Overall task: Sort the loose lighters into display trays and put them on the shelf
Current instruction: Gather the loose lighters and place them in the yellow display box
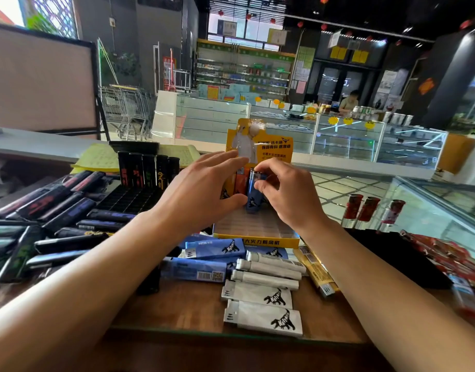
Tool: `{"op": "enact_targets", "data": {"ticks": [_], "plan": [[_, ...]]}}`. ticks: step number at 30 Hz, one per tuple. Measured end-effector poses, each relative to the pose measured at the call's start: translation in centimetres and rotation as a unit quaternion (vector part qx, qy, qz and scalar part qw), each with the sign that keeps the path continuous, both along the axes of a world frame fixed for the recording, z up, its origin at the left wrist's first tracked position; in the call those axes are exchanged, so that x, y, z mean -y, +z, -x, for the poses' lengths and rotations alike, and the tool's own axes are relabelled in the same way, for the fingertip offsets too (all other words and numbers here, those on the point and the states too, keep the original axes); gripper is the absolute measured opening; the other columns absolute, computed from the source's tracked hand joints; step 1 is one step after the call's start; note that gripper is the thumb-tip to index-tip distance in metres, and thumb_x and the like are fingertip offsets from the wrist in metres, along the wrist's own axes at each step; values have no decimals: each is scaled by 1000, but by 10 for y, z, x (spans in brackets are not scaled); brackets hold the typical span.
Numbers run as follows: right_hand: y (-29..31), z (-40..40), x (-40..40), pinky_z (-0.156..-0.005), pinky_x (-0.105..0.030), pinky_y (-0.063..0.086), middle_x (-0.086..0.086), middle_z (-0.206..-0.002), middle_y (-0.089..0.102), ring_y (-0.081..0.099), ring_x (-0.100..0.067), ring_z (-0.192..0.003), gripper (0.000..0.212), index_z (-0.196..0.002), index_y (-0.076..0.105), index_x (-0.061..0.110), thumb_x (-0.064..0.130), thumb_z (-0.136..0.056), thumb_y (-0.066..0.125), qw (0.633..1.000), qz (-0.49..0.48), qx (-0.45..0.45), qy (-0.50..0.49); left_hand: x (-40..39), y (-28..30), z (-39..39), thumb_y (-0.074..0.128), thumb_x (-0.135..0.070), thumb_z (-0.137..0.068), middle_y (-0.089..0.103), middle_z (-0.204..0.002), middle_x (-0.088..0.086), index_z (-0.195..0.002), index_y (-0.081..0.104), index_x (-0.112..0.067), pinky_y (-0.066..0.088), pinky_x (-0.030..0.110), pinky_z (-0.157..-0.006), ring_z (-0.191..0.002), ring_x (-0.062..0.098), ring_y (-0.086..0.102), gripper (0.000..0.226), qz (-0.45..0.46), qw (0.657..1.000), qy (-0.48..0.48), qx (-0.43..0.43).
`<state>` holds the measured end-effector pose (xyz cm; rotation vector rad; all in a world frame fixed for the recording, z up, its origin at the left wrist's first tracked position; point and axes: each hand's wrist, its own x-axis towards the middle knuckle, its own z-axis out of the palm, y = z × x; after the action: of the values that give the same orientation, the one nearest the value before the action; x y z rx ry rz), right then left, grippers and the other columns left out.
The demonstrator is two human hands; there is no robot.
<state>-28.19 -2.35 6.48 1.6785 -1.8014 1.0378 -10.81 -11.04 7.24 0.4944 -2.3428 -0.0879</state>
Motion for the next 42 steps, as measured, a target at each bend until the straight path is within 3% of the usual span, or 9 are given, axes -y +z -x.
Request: {"op": "enact_targets", "data": {"ticks": [8, 13, 16, 23, 26, 30, 34, 38, 42], "plan": [[-5, 4, 4, -77, -28, 41, -2, -107, 65, 57, -24, -100, 25, -107, 70, 18, 19, -82, 77, 996, -43, -43, -65, 1, -1, 1, 62, -53, -83, 45, -151, -5, -145, 46, -31, 39, 42, -112, -140, 17, 40, 69, -5, 1000, 1, -3], [2, 9, 0, -84, -26, 36, -1, -113, 68, 54, -24, -102, 33, -118, 70, 21, 24, -85, 74, 996, -53, -52, -41, 0, 0, 0, 57, -53, -81, 47, -150, -4, -144, 48, -30, 40, 43, -111, -138, 19, 42, 67, -13, 1000, -3, -7], [11, 11, -5, -88, -27, 38, 2, -115, 68, 54, -20, -107, 27, -116, 70, 23, 29, -90, 66, 998, -42, -27, -34, -2, 1, 0, 54, -50, -83, 49, -149, -5, -143, 50, -28, 41, 44, -110, -138, 18, 43, 64, -11, 1000, 0, -13], [18, 6, -27, -91, -27, 41, 4, -116, 68, 56, -18, -111, 24, -113, 71, 21, 27, -92, 62, 995, -78, -36, -45, -10, 6, 1, 59, -42, -87, 54, -145, 0, -138, 57, -24, 44, 43, -108, -135, 22, 47, 54, 22, 1000, -6, -16], [13, 5, -45, -95, -33, 45, 4, -119, 67, 55, -19, -114, 27, -117, 69, 22, 29, -92, 62, 992, -105, -36, -55, -18, 10, 0, 64, -37, -88, 56, -142, 1, -136, 59, -23, 45, 43, -106, -133, 23, 49, 50, 31, 999, -12, -7], [6, 2, -74, -98, -32, 40, 4, -126, 64, 52, -19, -120, 31, -122, 67, 23, 32, -93, 59, 987, -138, -25, -74, -35, 7, -9, 68, -32, -88, 60, -137, 2, -133, 62, -19, 42, 37, -106, -128, 25, 54, 48, 47, 999, -24, -1], [-2, -10, -104, -101, -35, 42, 2, -125, 64, 52, -18, -119, 43, -122, 66, 21, 41, -89, 46, 984, -160, -12, -77, -57, -4, -24, 58, -42, -86, 61, -136, 0, -131, 63, -18, 46, 39, -106, -127, 22, 55, 52, 21, 999, -35, 21], [-16, -22, -129, -100, -27, 36, 4, -126, 63, 49, -17, -122, 41, -123, 66, 21, 39, -92, 45, 983, -168, -2, -79, -85, -24, -39, 49, -52, -86, 67, -127, 0, -124, 67, -18, 51, 42, -98, -117, 24, 61, 54, 25, 998, -62, 20], [-32, -35, -146, -100, -26, 35, 3, -123, 65, 50, -15, -120, 48, -121, 67, 19, 44, -92, 37, 984, -165, -1, -73, -114, -47, -49, 48, -67, -82, 63, -133, 0, -131, 62, -18, 48, 39, -103, -123, 22, 55, 70, 62, 994, -72, 61]]}}
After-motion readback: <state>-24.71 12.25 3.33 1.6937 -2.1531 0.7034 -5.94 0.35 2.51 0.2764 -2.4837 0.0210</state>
